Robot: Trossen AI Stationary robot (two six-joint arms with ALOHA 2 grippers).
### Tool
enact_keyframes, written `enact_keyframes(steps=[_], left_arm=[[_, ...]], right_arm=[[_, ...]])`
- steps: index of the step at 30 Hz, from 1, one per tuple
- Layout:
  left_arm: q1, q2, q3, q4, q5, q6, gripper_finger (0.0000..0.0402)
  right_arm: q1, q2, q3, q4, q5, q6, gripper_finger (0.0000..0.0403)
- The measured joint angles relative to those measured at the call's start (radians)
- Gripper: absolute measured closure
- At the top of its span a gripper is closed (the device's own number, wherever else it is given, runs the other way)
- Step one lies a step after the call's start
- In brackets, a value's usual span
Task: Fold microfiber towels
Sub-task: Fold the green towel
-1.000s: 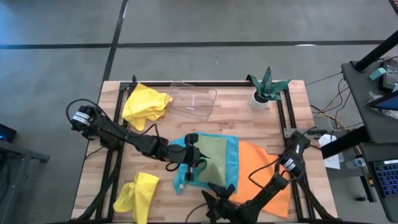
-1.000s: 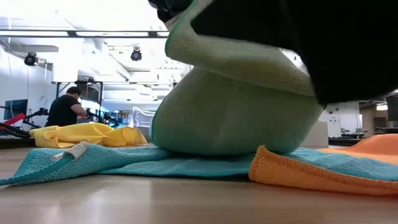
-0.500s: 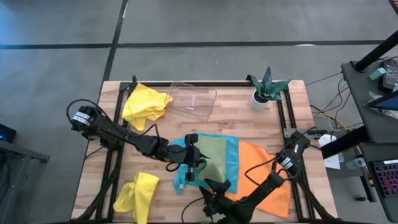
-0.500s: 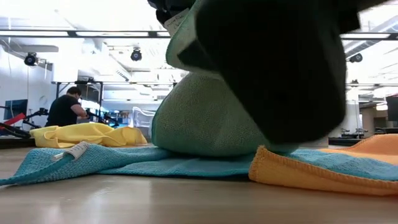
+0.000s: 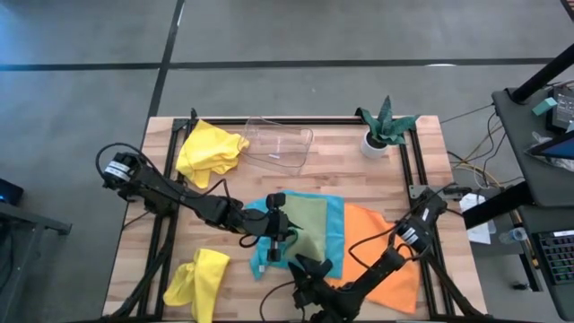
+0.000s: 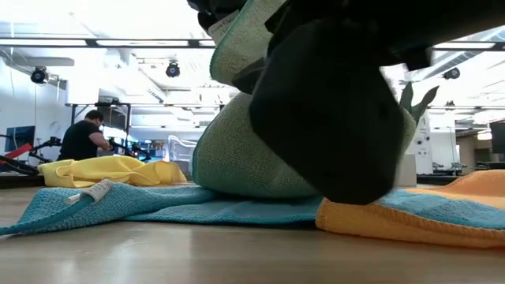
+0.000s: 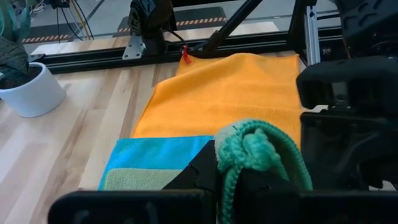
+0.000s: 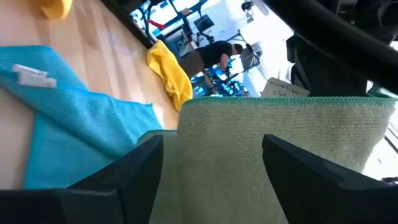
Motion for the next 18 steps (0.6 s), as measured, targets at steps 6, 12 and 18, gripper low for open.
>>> enact_keyframes(steps=[6,12,18], left_arm=[[-0.001,0.0,-0.002,-0.001,0.003,-0.002,0.0402],[-0.001,0.0,-0.003,-0.009,0.003,-0.002,0.0402],[-0.001,0.0,-0.004,-0.04,0.003,-0.023,0.0402]], right_arm=[[-0.003,0.0,0.0,0.0,0.001,0.0,0.0172],[-0.002,0.0,0.0,-0.001,0.002,-0.001,0.0212],[0.006,-0.011,-0.001,-0.001,0.0,0.016,0.0281]])
